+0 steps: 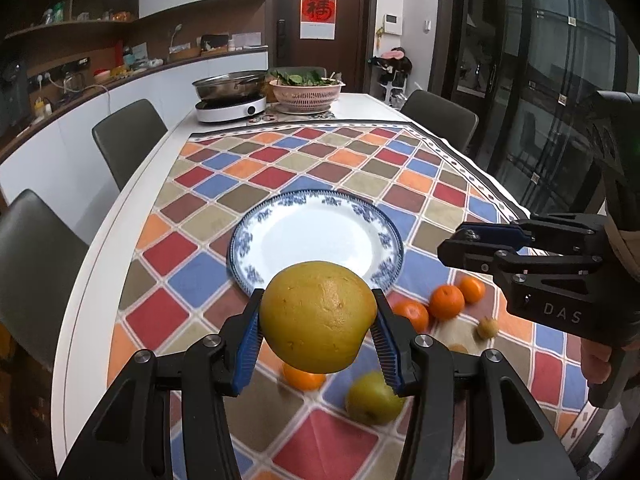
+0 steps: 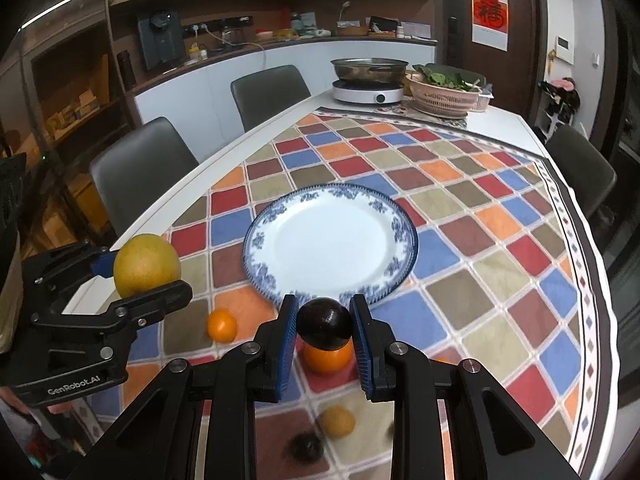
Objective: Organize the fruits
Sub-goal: 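Carry the pear in the left tool while the right tool carries the plum over the plate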
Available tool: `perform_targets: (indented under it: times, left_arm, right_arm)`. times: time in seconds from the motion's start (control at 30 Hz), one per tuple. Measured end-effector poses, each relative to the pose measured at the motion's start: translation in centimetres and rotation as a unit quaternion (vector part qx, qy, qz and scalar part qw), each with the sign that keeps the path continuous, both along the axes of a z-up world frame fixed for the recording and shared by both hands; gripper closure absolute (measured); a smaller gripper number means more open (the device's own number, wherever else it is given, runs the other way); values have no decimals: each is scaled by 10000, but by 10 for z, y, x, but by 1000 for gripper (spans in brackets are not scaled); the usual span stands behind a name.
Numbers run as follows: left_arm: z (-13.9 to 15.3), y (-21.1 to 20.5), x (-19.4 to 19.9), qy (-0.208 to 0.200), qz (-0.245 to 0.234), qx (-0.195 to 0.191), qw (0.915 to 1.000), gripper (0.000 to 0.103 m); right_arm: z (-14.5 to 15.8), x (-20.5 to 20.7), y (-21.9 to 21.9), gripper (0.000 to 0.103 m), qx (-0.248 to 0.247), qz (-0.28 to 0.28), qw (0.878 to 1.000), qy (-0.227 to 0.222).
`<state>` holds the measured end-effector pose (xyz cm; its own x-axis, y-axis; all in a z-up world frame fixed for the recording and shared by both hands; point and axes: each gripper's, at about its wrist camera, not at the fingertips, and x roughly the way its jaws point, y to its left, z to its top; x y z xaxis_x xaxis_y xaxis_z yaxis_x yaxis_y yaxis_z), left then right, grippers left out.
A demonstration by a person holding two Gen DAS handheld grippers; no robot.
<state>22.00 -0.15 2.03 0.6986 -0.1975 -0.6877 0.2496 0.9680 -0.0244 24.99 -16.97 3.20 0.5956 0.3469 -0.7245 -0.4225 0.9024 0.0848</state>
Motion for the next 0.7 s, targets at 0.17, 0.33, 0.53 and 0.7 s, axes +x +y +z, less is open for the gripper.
perform_targets:
  times: [0.17,0.33,0.53,0.7]
  left_arm:
    - [-1,4,33,58,-113,-140,9998,53]
    - [-6,4,67,187,-211,-139,9995,53]
    - [-17,-1,109,434,-319,-107,9985,53]
    - [-29,-3,146,699,-338,-108,9969,53]
  right_arm:
    - [1,31,7,76,-9,60,10000,-7]
    - [-4,65,15,76,-70,141,9999,64]
    - [-17,109,17,76,-9,151,9991,387]
    - [-32,144,19,76,-101,87,9977,659]
